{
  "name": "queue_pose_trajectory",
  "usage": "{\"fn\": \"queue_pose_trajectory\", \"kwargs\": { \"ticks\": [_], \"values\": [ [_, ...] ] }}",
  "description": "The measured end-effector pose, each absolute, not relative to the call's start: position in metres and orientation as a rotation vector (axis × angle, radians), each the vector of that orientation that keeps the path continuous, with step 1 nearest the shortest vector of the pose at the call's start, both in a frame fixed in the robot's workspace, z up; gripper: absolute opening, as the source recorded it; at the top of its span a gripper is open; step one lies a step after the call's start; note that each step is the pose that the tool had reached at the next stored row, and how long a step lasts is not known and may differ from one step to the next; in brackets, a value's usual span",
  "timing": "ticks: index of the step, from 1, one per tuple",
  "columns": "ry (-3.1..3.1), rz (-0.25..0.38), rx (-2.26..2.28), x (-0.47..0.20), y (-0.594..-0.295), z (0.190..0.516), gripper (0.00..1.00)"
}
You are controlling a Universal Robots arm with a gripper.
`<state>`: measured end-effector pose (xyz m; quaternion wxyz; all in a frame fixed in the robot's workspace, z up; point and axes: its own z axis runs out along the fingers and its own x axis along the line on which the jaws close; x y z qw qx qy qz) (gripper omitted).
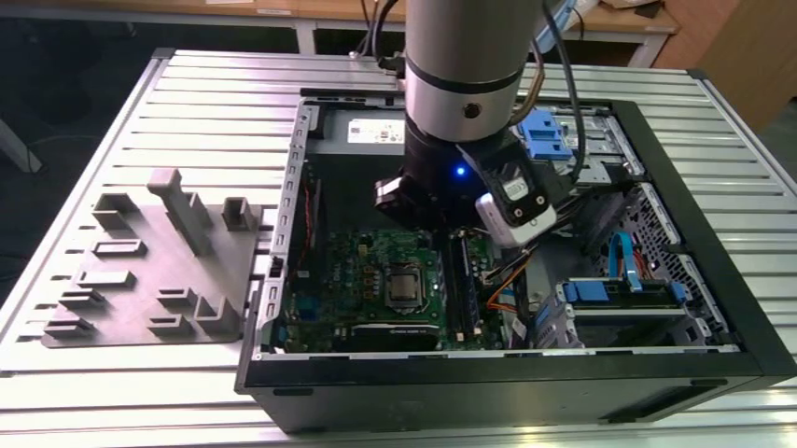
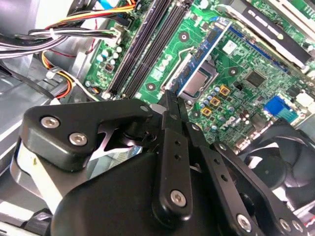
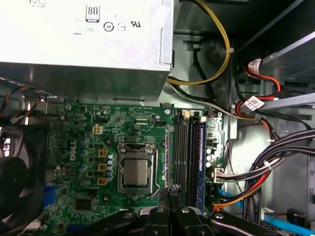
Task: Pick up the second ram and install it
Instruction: 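Insert the second ram into the second slot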
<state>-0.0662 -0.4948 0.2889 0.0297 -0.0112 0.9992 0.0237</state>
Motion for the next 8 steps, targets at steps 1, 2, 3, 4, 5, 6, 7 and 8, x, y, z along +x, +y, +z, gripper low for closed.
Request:
{"fn": "queue_pose_trajectory", "kwargs": {
  "ticks": [1,2,3,4,5,6,7,8],
  "values": [
    [3.081,0.073,-0.037,-0.0663,-0.4948,0.2875,0.08],
    [3.081,0.073,-0.037,-0.0663,-0.4948,0.2866,0.08],
    [3.081,0.073,-0.037,-0.0663,-0.4948,0.2860,0.08],
    [3.081,0.073,-0.037,-0.0663,-0.4948,0.2851,0.08],
    [3.081,0.073,-0.037,-0.0662,-0.4948,0.2840,0.08],
    [3.081,0.074,-0.037,-0.0656,-0.4948,0.2833,0.08],
    [3.081,0.074,-0.037,-0.0646,-0.4948,0.2828,0.08],
    [3.081,0.074,-0.037,-0.0635,-0.4948,0.2820,0.08]
  ]
}}
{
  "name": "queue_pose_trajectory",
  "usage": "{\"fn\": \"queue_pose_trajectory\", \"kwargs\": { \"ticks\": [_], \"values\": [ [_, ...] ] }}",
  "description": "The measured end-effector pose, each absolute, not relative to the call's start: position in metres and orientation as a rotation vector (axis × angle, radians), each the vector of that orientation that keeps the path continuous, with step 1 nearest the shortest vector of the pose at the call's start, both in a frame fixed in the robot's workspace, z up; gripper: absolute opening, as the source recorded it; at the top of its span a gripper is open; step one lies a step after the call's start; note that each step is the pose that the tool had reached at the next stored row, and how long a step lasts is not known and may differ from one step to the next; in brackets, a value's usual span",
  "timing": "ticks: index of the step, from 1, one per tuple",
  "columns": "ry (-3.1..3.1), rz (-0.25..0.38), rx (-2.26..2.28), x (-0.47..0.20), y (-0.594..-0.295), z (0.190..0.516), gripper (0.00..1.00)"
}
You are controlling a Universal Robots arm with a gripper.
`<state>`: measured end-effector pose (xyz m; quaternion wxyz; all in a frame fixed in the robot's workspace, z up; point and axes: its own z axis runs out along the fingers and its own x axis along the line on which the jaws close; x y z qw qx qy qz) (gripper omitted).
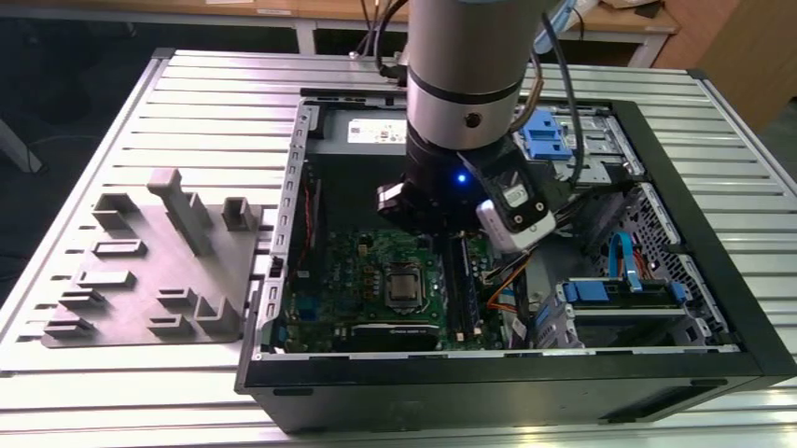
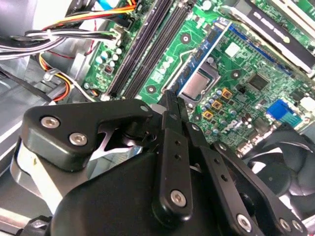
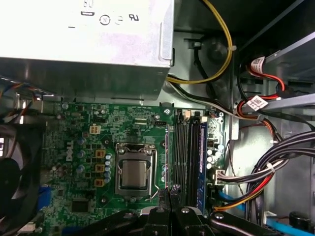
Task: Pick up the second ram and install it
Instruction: 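Insert the second ram into the second slot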
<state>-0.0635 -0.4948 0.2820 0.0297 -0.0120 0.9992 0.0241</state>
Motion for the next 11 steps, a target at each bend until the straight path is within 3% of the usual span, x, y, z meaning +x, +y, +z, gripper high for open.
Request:
{"fn": "queue_pose_trajectory", "kwargs": {
  "ticks": [11],
  "values": [
    [3.080,0.108,-0.036,-0.049,-0.495,0.275,0.08]
  ]
}}
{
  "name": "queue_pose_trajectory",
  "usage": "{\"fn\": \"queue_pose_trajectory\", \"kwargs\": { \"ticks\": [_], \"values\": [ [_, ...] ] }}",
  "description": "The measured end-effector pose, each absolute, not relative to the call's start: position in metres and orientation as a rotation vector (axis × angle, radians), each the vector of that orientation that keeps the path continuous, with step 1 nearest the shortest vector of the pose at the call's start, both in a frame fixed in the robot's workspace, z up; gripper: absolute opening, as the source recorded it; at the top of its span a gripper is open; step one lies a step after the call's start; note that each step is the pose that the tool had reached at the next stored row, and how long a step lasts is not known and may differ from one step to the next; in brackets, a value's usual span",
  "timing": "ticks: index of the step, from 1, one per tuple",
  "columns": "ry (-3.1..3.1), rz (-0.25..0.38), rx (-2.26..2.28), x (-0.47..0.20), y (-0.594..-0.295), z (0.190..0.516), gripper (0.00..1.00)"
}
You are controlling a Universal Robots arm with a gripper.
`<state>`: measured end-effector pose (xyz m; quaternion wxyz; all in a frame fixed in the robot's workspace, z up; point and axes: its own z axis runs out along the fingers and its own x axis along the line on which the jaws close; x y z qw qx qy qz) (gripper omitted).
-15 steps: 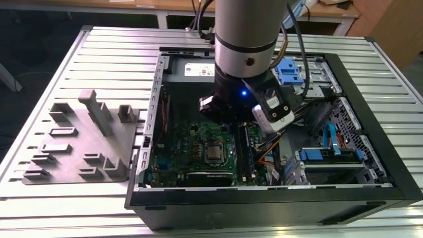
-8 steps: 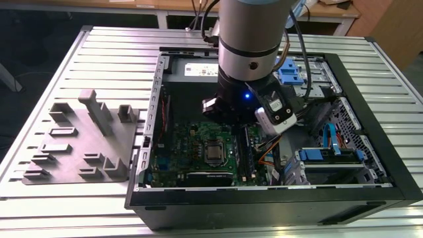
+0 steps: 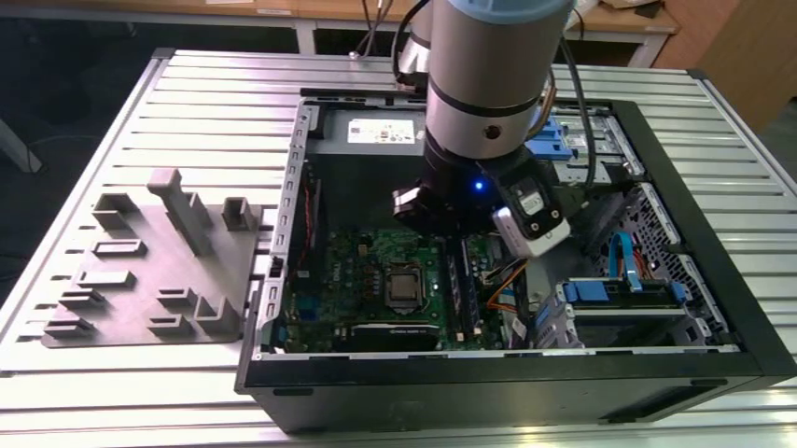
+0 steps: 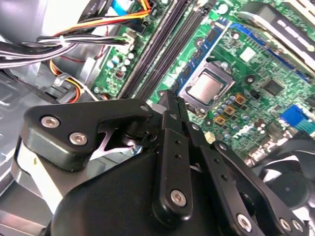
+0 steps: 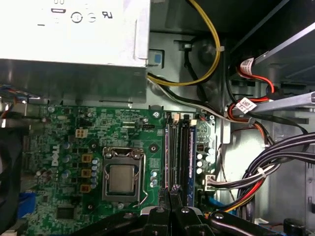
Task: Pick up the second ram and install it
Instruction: 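Insert the second ram into the second slot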
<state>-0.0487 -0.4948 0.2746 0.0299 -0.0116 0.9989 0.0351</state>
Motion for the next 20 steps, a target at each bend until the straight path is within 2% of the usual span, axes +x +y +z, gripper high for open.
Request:
{"fn": "queue_pose_trajectory", "kwargs": {
  "ticks": [20],
  "values": [
    [3.079,0.130,-0.035,-0.0380,-0.4948,0.2662,0.08]
  ]
}}
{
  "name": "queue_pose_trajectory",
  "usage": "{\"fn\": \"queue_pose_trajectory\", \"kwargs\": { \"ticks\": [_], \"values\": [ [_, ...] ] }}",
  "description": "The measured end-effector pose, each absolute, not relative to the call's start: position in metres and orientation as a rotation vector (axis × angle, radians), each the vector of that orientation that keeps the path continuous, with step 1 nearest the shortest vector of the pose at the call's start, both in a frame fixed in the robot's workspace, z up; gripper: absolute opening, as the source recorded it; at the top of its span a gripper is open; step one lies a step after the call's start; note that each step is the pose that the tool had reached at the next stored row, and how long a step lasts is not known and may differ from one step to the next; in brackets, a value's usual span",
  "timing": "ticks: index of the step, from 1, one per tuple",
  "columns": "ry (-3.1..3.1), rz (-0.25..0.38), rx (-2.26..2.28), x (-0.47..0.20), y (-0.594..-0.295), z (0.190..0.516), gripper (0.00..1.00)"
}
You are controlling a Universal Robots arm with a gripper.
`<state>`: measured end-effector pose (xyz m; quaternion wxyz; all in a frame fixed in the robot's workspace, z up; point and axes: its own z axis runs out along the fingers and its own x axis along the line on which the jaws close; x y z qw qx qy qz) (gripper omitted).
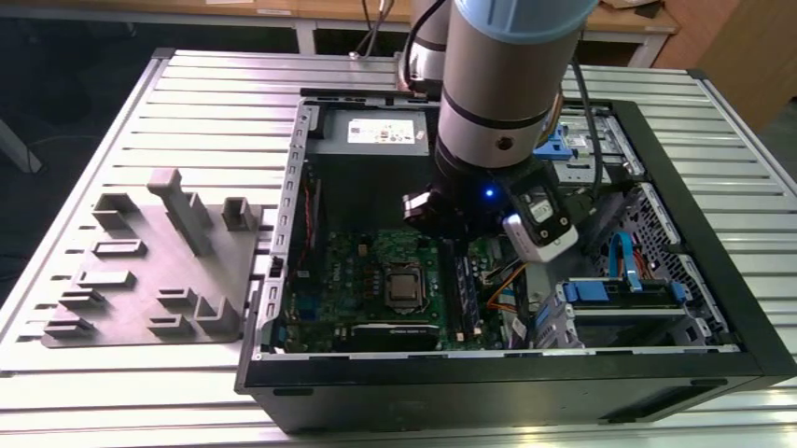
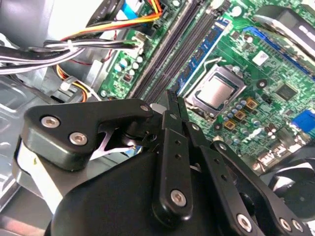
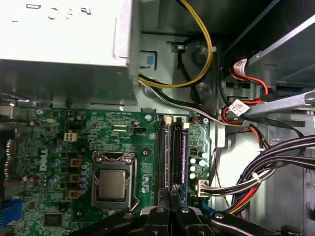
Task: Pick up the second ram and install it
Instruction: 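Insert the second ram into the second slot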
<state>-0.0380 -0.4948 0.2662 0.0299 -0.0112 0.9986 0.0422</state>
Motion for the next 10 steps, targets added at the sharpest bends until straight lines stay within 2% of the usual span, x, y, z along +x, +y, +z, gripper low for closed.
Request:
{"fn": "queue_pose_trajectory", "kwargs": {
  "ticks": [10],
  "values": [
    [3.079,0.129,-0.028,-0.036,-0.495,0.253,0.08]
  ]
}}
